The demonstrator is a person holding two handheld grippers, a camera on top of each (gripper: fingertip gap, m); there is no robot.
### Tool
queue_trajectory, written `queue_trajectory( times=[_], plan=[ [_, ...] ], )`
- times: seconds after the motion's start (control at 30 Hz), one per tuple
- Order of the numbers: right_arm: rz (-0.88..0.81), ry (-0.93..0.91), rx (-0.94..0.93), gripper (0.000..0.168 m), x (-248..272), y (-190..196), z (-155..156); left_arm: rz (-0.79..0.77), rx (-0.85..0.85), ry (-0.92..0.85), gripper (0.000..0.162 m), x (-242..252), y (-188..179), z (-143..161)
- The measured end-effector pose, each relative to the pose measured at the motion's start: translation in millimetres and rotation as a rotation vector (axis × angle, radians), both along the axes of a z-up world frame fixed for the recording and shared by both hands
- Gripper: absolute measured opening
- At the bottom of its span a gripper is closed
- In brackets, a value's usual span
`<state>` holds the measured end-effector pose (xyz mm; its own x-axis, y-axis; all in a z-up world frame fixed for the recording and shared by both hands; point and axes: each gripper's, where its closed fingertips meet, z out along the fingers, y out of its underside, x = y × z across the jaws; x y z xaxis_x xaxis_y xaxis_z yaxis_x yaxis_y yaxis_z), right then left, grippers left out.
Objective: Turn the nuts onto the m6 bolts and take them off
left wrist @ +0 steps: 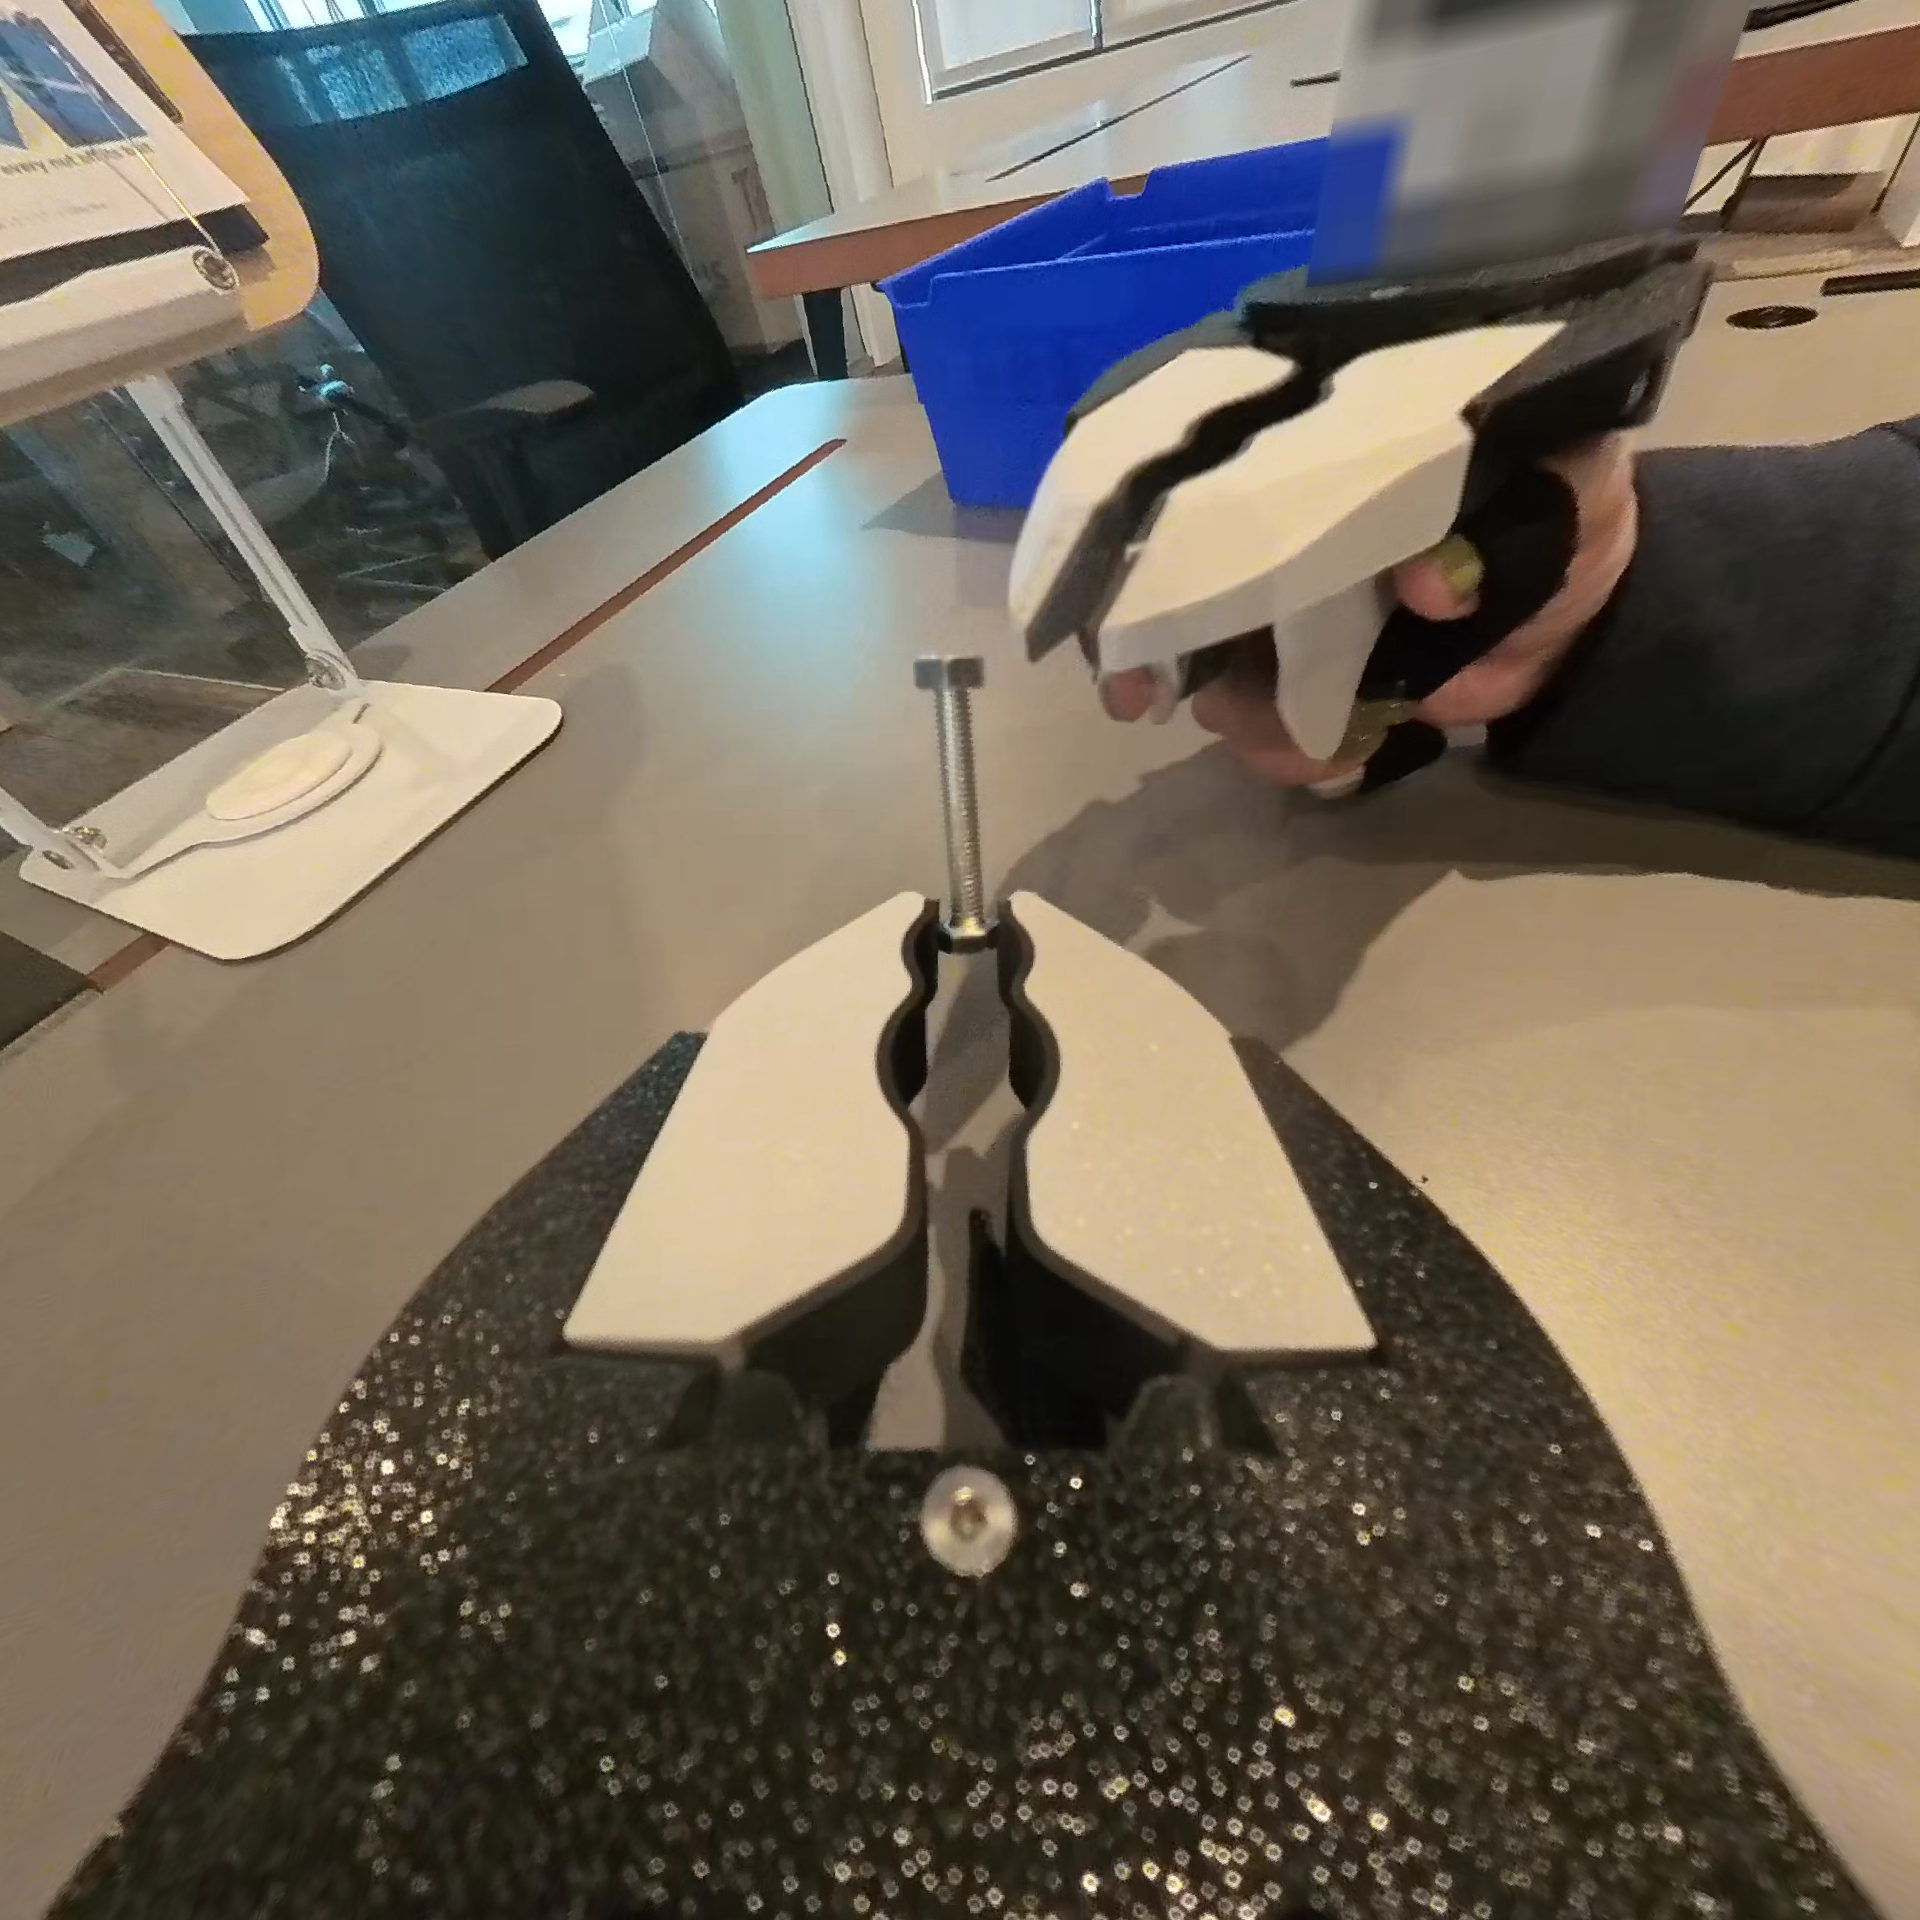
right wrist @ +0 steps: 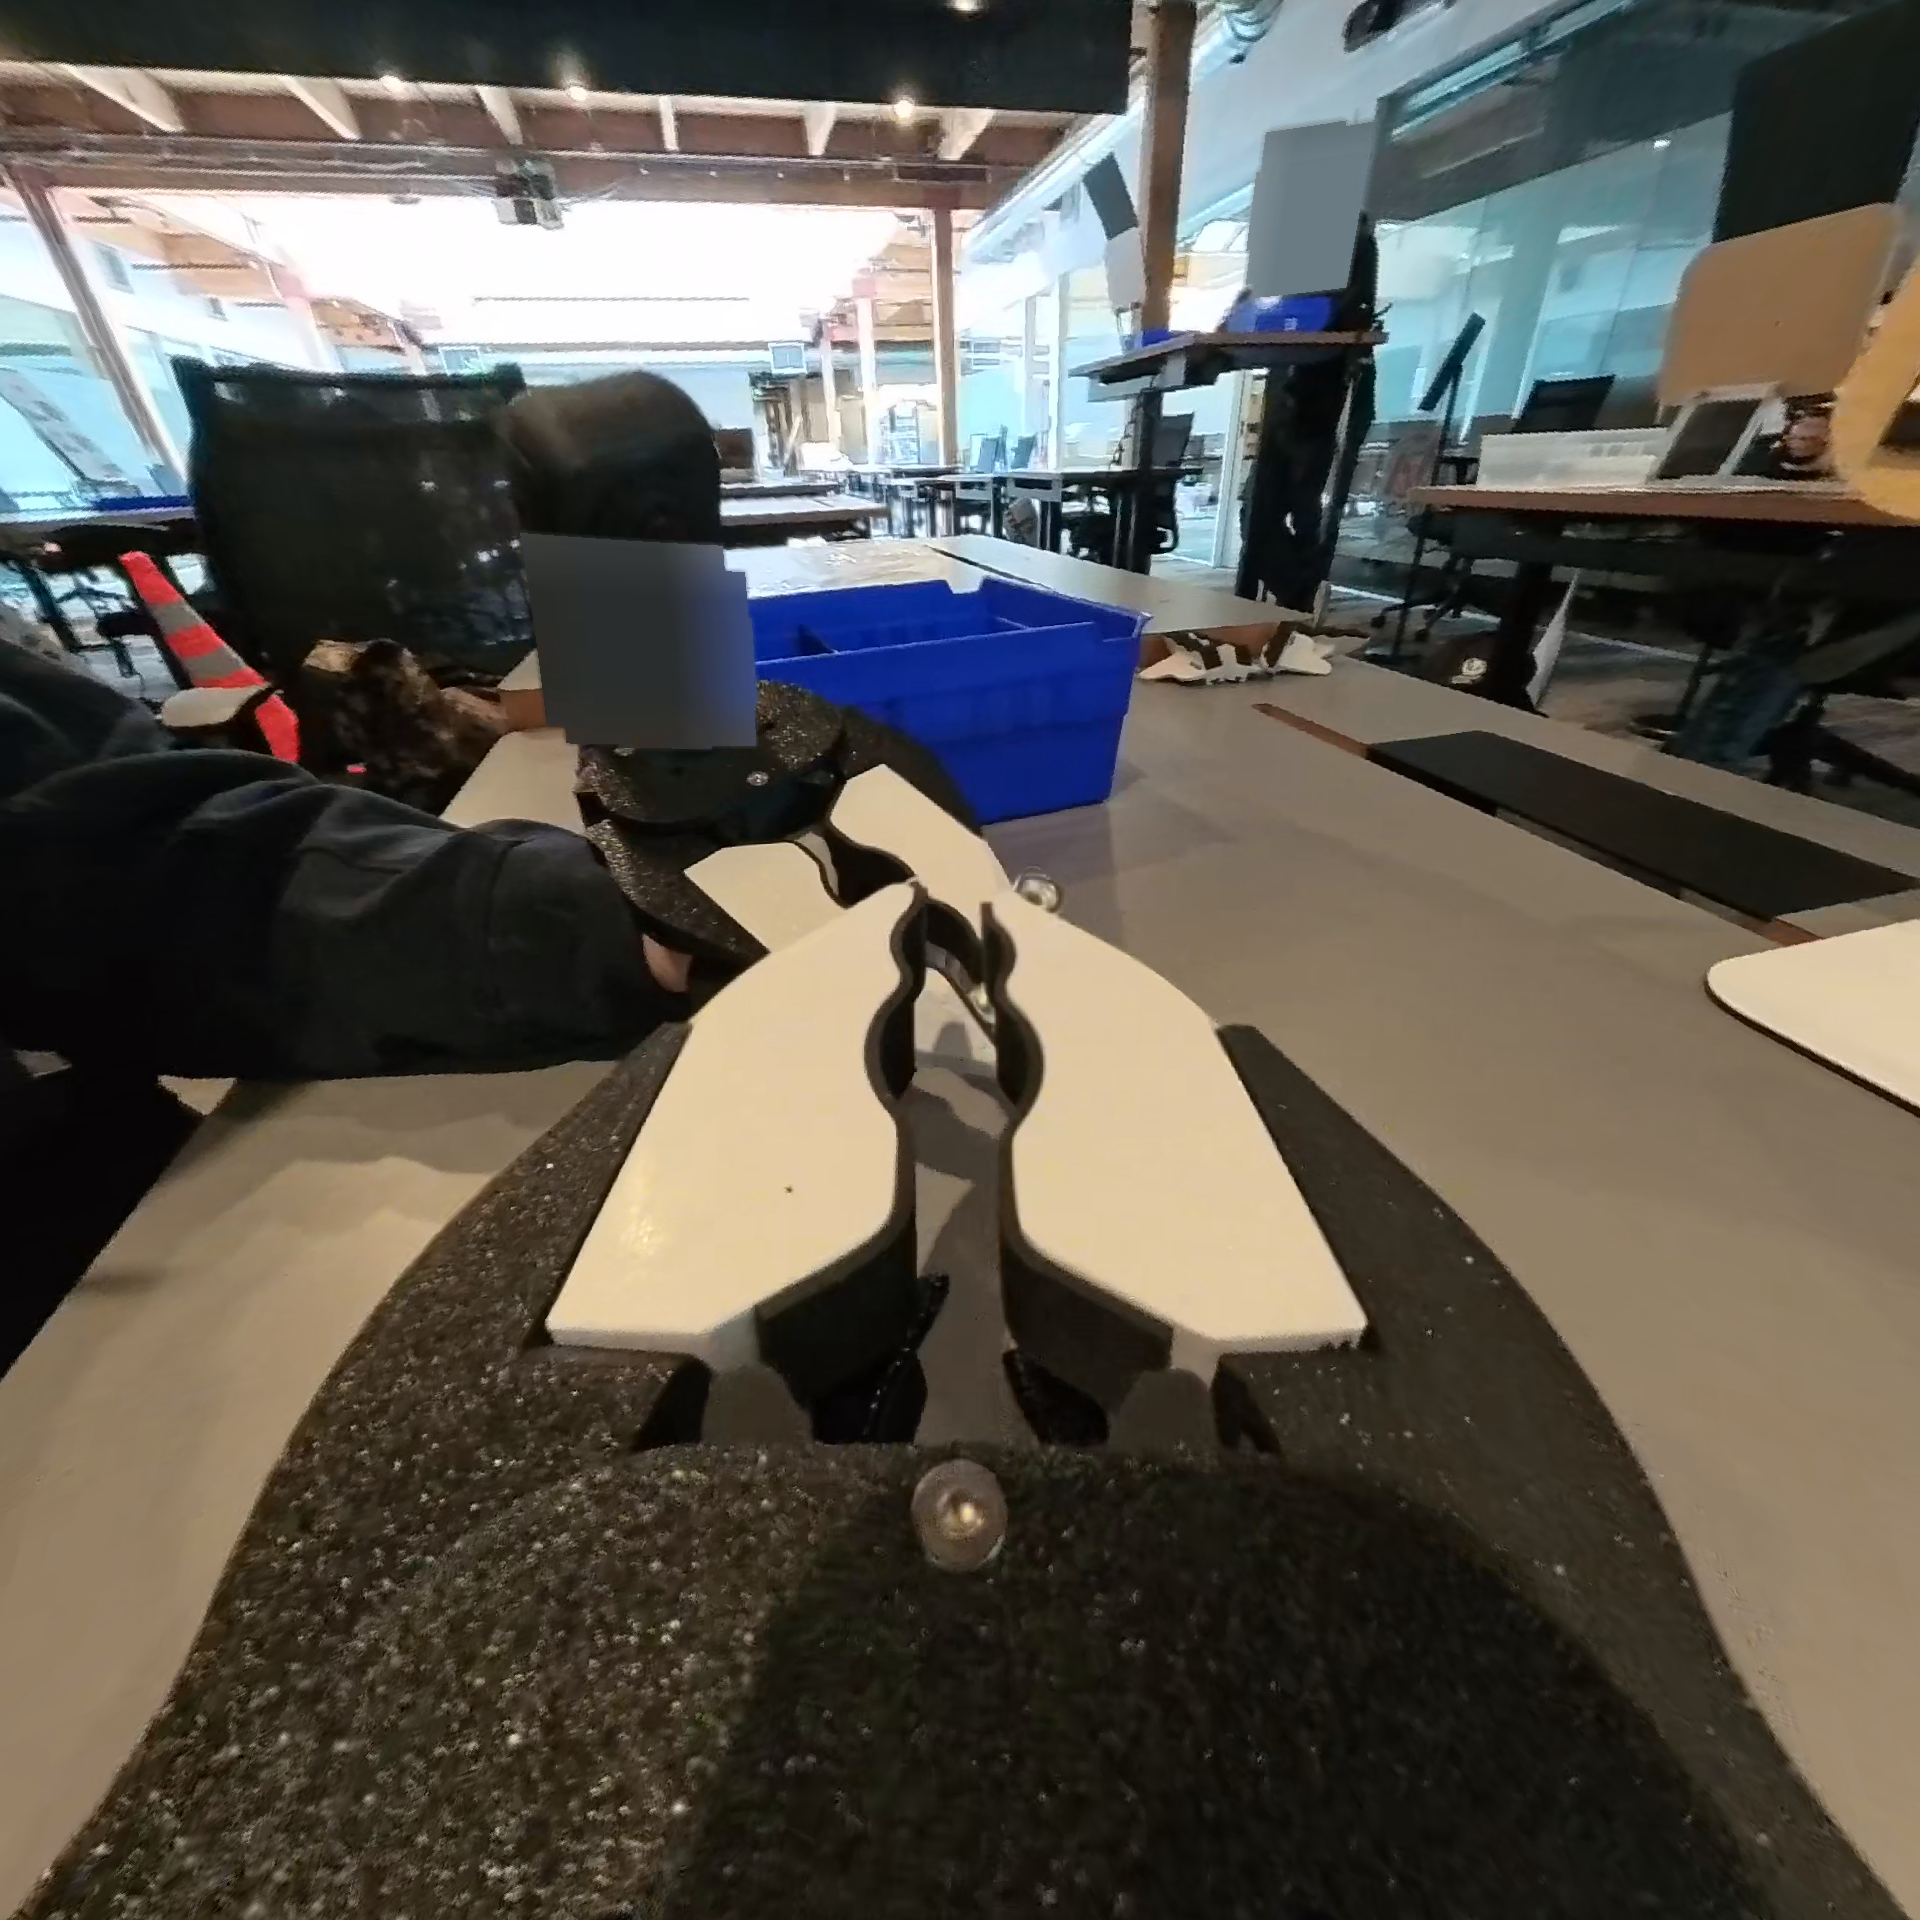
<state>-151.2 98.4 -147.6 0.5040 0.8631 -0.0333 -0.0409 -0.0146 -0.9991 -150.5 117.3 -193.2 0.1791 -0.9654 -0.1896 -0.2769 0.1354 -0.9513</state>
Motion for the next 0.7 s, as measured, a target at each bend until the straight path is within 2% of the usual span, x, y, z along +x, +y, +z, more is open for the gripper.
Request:
queue_trajectory(
  times=[0.27, 0.33, 0.4, 0.47, 0.7],
  plan=[
    [-0.075, -0.019, 0.01, 0.024, 1, 9, -3, 0.002, 0.002, 0.001, 0.01, 0, 0, 0],
    [-0.06, -0.026, 0.008, 0.021, -1, 8, -5, 0.003, 0.001, 0.001, 0.01, 0, 0, 0],
    [-0.007, -0.026, -0.004, 0.007, -2, 1, -5, 0.003, -0.001, 0.0, 0.01, 0, 0, 0],
    [-0.009, -0.002, -0.005, 0.006, 0, 1, -1, 0.002, -0.001, 0.0, 0.01, 0, 0, 0],
    [-0.103, -0.015, 0.02, 0.025, 4, 12, -3, 0.0, -0.002, 0.002, 0.01, 0, 0, 0]
  ],
)
